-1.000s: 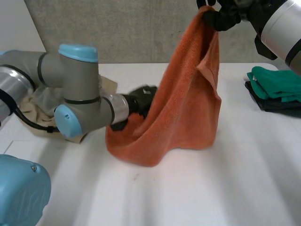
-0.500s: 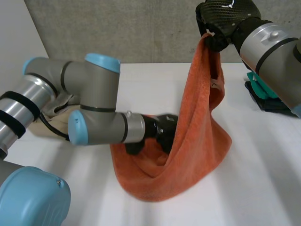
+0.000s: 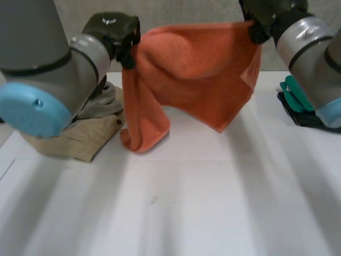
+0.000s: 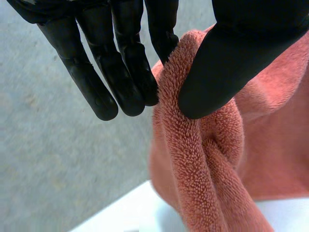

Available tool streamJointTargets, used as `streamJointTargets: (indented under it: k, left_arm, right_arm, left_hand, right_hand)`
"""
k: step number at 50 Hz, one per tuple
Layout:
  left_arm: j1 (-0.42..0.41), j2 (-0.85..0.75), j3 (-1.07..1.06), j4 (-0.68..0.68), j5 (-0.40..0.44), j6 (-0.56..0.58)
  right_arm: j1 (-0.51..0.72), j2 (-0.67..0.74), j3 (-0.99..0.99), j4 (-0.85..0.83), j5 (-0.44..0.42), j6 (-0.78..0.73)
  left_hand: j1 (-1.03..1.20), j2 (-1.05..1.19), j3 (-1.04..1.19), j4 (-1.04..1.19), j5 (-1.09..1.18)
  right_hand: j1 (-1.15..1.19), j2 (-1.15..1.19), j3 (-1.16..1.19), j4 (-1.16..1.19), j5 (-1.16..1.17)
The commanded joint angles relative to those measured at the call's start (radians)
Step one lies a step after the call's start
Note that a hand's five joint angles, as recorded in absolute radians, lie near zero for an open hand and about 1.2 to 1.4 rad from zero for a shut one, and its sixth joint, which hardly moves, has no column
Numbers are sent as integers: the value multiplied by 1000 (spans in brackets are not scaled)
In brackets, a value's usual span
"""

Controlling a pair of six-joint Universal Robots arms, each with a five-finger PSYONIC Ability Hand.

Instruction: Fold the laundry.

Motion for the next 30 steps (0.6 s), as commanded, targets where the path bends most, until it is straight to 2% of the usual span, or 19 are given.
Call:
streamJointTargets:
  k: [1,7,13,14,15,18,19,22,23,26,27,30]
  left_arm:
    - [-72,84,-384,105,-86,22]
    - [-161,62,-606,165,-72,8]
    - [-243,16,-656,180,-52,-76]
    - [-249,13,-654,175,-52,-90]
    - [-255,13,-649,162,-54,-113]
    - [-250,24,-630,140,-51,-136]
    - [-237,41,-614,130,-51,-136]
    - [-182,68,-585,122,-51,-123]
    - [-137,87,-567,125,-43,-101]
    - [-65,102,-530,136,-12,-52]
    - [-19,105,-507,140,15,-15]
    - [39,101,-467,149,75,49]
  right_arm:
    - [-4,15,157,-15,-16,-53]
    - [-23,94,268,0,-14,-119]
    - [-27,137,323,5,-18,-148]
    - [-27,137,329,2,-18,-148]
    - [-29,137,337,-1,-18,-148]
    - [-27,131,346,-1,-18,-142]
    - [-27,121,352,-4,-19,-136]
    - [-30,91,360,-6,-21,-125]
    - [-32,69,367,-12,-21,-123]
    - [-33,44,380,-24,-24,-123]
    - [-35,30,389,-33,-27,-125]
    - [-35,12,403,-44,-30,-128]
  left_hand:
    - [232,201,207,199,240]
    - [232,201,207,199,240]
    - [214,183,189,182,223]
    - [127,96,102,94,135]
    - [-164,-195,-189,-197,-156]
    - [-633,-664,-658,-666,-624]
    - [-765,-796,-790,-798,-757]
    - [-863,-894,-888,-896,-855]
    - [-886,-917,-911,-919,-878]
    - [-890,-921,-915,-922,-881]
    - [-890,-921,-915,-922,-881]
    - [-893,-924,-918,-925,-884]
  right_hand:
    - [252,216,206,199,218]
    - [252,216,206,199,218]
    - [252,216,206,199,218]
    - [252,216,206,199,218]
    - [252,216,206,199,218]
    - [252,216,206,199,218]
    - [252,216,206,199,218]
    - [252,216,206,199,218]
    - [252,216,206,199,218]
    - [252,216,206,199,218]
    - [252,216,206,199,218]
    - [252,216,206,199,218]
